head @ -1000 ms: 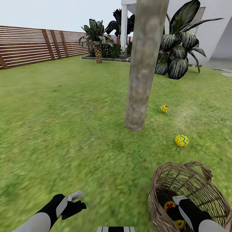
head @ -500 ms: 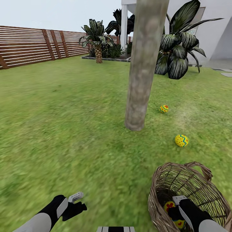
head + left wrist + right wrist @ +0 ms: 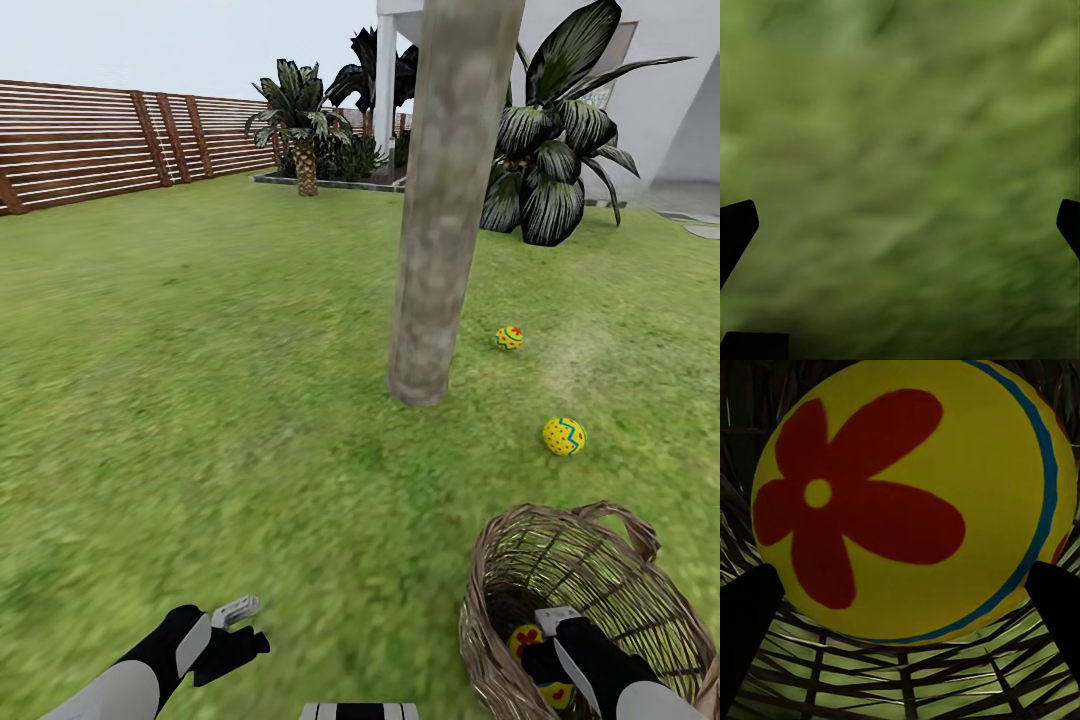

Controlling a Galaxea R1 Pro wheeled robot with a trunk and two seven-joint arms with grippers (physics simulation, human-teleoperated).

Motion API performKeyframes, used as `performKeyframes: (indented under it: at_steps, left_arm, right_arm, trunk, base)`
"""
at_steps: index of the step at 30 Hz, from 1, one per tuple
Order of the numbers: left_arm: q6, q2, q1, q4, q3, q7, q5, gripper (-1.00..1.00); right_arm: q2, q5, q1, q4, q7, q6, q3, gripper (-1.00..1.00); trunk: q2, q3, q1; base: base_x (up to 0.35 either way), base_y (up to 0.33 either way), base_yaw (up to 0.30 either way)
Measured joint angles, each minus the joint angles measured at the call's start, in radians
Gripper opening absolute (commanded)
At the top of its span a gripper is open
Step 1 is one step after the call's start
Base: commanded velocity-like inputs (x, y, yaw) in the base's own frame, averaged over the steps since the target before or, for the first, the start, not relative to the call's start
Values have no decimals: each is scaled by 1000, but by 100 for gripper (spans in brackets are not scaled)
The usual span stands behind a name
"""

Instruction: Take the three Easter eggs out of the wicker basket on the lawn in the garden, then place them on the lawn next to a single tree (choose any tree) so that all three eggs are next to the same tree and none are left in the basket.

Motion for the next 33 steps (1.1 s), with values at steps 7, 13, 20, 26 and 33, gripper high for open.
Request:
performKeyframes:
  at_steps: [7, 13, 20, 26, 33]
  left_arm:
    - [0, -1, 0, 0, 0, 0, 1, 100]
    - [0, 0, 0, 0, 0, 0, 1, 100]
    - [0, 0, 0, 0, 0, 0, 2, 100]
    - [0, 0, 0, 0, 0, 0, 2, 100]
    - [0, -1, 0, 0, 0, 0, 2, 100]
  right_arm:
    - [0, 0, 0, 0, 0, 0, 0, -100]
    - [-1, -2, 0, 0, 3, -1, 0, -100]
    - [-1, 0, 0, 0, 4, -1, 0, -100]
    - [0, 2, 0, 1, 2, -1, 0, -100]
    - [1, -3, 1, 5, 1, -1, 0, -100]
  trunk:
    - [0, 0, 0]
    - [0, 0, 0]
    - [0, 0, 0]
    - [0, 0, 0]
    - [1, 19, -2]
  base:
    - [0, 0, 0]
    - [0, 0, 0]
    - [0, 0, 0]
    - [0, 0, 0]
    - [-5, 0, 0]
